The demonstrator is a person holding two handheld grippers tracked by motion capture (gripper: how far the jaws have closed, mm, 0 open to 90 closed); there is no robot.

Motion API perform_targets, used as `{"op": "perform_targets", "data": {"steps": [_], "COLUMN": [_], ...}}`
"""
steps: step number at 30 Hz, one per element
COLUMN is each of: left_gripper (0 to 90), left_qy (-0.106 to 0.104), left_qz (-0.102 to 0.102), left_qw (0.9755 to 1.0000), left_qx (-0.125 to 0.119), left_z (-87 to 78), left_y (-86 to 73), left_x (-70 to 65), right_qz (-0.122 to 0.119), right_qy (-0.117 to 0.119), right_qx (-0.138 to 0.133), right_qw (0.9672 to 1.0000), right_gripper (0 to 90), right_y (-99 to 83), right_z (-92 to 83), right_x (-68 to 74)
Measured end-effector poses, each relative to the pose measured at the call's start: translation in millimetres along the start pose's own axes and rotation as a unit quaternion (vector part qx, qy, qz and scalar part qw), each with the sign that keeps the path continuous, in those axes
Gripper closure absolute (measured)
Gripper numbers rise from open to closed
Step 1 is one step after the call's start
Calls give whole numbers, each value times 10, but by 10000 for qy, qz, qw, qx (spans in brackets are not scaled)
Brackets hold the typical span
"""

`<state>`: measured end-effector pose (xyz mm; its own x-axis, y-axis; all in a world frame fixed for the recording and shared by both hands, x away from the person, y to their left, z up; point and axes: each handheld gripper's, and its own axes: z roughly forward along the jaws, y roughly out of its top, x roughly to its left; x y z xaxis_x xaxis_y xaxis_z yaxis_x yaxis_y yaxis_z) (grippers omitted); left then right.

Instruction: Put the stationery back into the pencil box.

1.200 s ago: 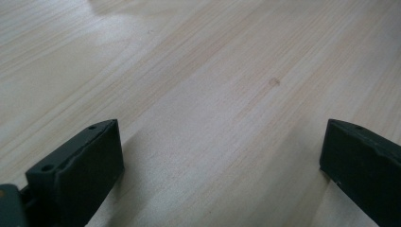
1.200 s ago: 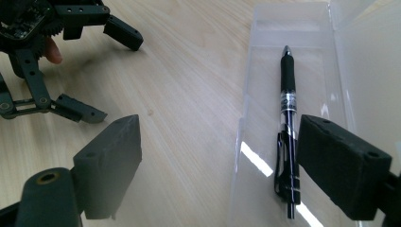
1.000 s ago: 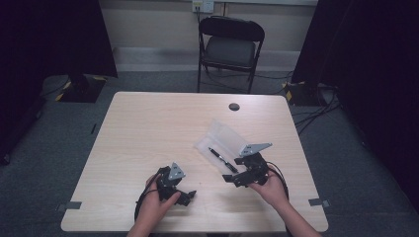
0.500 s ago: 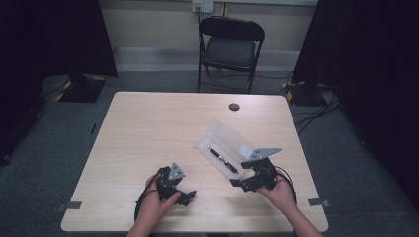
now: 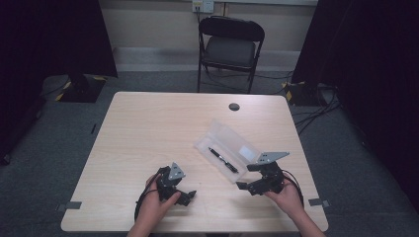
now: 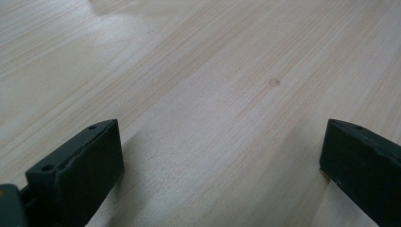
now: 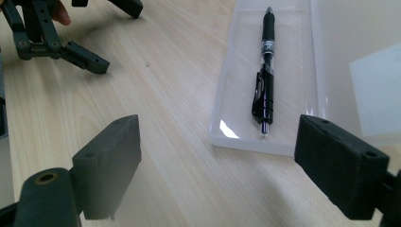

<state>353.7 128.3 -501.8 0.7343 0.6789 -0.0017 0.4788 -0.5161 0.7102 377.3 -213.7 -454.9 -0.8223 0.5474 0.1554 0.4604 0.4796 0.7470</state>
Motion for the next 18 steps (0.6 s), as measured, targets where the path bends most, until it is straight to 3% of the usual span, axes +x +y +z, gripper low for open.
{"op": "perform_targets", "data": {"steps": [6, 18], "left_gripper": [0, 0], "left_qy": [-1, 4], "left_qz": [2, 5], "left_qw": [10000, 10000], "left_qx": [1, -10], "left_z": [0, 1], "left_y": [0, -1], "left_x": [0, 0], "right_qz": [-4, -46], "right_qy": [31, -126], "right_qx": [16, 53], "right_qw": [10000, 9999], "right_gripper": [146, 146], "right_y": [-82, -280], "right_z": [-40, -73], "right_x": [-38, -105]}}
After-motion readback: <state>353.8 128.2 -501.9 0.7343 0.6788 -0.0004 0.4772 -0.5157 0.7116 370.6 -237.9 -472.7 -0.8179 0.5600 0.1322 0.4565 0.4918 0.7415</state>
